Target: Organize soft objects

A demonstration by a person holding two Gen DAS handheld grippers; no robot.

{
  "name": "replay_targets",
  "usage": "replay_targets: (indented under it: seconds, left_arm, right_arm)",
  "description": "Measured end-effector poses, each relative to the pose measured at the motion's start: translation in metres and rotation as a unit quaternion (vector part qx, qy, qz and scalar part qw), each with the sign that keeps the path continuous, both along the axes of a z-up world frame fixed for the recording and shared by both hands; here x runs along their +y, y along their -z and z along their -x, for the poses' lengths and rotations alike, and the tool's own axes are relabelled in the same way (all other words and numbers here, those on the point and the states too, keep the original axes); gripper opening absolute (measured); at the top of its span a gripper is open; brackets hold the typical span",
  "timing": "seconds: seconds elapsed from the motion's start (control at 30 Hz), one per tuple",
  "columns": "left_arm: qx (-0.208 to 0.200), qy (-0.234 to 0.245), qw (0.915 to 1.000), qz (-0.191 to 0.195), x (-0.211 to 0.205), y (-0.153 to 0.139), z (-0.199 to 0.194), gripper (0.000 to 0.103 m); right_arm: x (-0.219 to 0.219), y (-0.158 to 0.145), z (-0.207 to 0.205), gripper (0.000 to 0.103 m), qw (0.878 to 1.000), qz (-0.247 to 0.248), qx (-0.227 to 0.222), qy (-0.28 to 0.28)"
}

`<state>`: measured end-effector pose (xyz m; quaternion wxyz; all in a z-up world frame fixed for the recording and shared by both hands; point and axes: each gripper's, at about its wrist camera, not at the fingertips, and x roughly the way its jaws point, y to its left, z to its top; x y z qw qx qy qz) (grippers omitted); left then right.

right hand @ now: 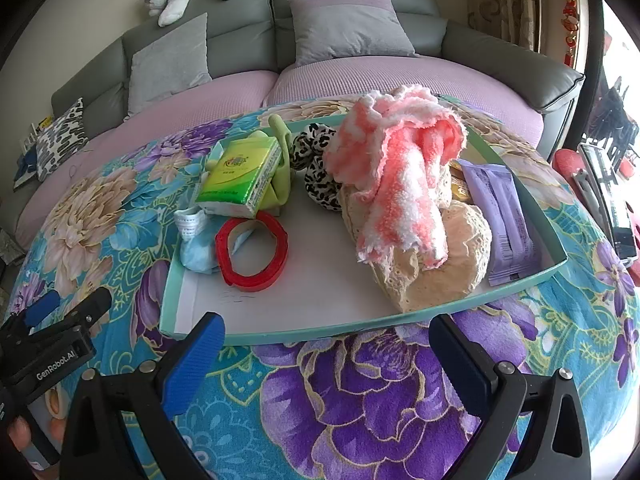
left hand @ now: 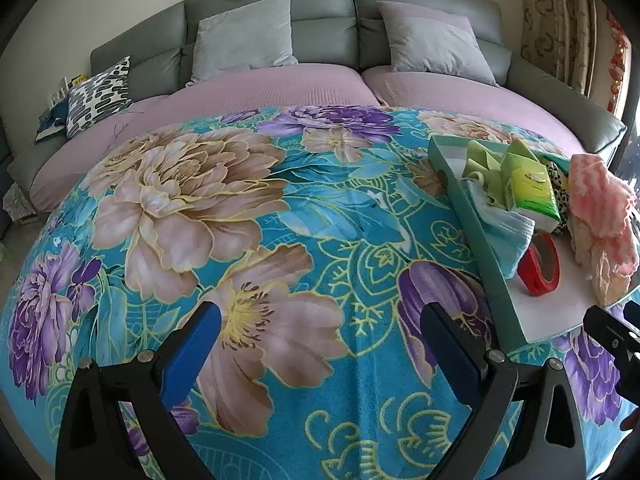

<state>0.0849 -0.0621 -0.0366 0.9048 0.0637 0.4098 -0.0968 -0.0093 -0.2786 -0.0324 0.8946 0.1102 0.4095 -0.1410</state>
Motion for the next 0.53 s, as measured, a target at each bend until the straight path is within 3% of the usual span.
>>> replay_targets:
  seconds: [0.53]
  left_arm:
    - [-0.022,0.002,0.9996,-0.018,-0.0032,-0.0052,0.0049,0.100]
  right_arm:
    - [-0.0015,0.0011,-0.0016,0.103,1.000,-0.001,0.004,0.004]
